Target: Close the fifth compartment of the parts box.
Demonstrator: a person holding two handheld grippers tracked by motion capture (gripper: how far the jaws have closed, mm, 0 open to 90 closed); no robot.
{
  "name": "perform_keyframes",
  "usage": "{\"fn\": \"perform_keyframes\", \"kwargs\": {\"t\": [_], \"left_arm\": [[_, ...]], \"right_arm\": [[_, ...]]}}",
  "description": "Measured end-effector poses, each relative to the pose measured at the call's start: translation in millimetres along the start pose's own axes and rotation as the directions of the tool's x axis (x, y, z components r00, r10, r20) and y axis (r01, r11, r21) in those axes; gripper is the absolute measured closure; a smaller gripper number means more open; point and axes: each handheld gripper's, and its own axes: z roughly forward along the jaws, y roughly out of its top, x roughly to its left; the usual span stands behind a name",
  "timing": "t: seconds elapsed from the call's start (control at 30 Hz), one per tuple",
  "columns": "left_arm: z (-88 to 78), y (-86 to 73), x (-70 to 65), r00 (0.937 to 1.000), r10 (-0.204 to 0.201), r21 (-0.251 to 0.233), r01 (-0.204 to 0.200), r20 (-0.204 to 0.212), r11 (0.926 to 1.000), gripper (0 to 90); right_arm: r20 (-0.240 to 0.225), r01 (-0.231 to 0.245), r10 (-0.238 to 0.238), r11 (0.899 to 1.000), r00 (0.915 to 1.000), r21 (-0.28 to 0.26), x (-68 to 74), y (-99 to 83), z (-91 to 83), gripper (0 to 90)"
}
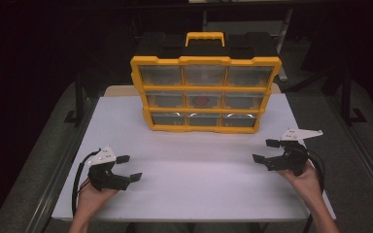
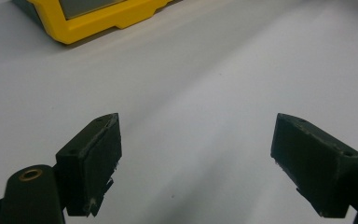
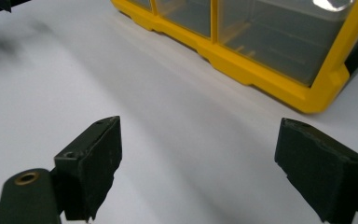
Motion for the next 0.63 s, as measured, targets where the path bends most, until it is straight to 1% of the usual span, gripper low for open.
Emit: {"fn": "perform_keyframes", "kwargs": {"t": [0.1, 0.17, 0.3, 0.33, 0.4, 0.5, 0.63], "left_arm": [[2.1, -1.4, 0.2, 0.9999, -0.011, 0.004, 0.011, 0.007, 0.9999, 16.3], [3.2, -1.4, 0.6, 0.9999, 0.004, 0.015, -0.004, 0.009, 0.9999, 16.3], [5.3, -1.6, 0.0, 0.9998, 0.008, 0.024, -0.008, 0.017, 0.9997, 16.3], [5.5, -1.8, -0.1, 0.9998, 0.003, 0.026, -0.004, 0.019, 0.9996, 16.3], [5.9, -2.1, 0.2, 0.9997, 0.003, 0.031, -0.004, 0.026, 0.9995, 16.3], [6.2, -1.9, 0.0, 0.9996, 0.0, 0.026, 0.0, 0.028, 0.9997, 16.3], [6.5, -1.5, 0.0, 0.9996, 0.007, 0.03, -0.008, 0.029, 0.9995, 16.3]], "right_arm": [[-0.001, -0.016, 0.016, 1.0, 0.9999, 0.003, -1.3, -6.2, -1.2, 13.9], [-0.002, -0.022, 0.022, 1.0, 0.9998, 0.001, -2.5, -9.4, -2.2, 13.9], [0.002, -0.027, 0.027, 1.0, 0.9996, -0.003, -3.8, -14.8, -6.2, 13.9], [0.004, -0.027, 0.027, 1.0, 0.9996, -0.008, -4.1, -16.0, -7.2, 13.9], [0.005, -0.03, 0.03, 1.0, 0.9995, -0.011, -4.3, -17.6, -9.6, 13.8], [0.007, -0.028, 0.028, 0.999, 0.9996, -0.014, -3.9, -19.2, -11.6, 13.8], [0.006, -0.028, 0.028, 1.0, 0.9996, -0.012, -2.0, -19.0, -11.2, 13.8]]}}
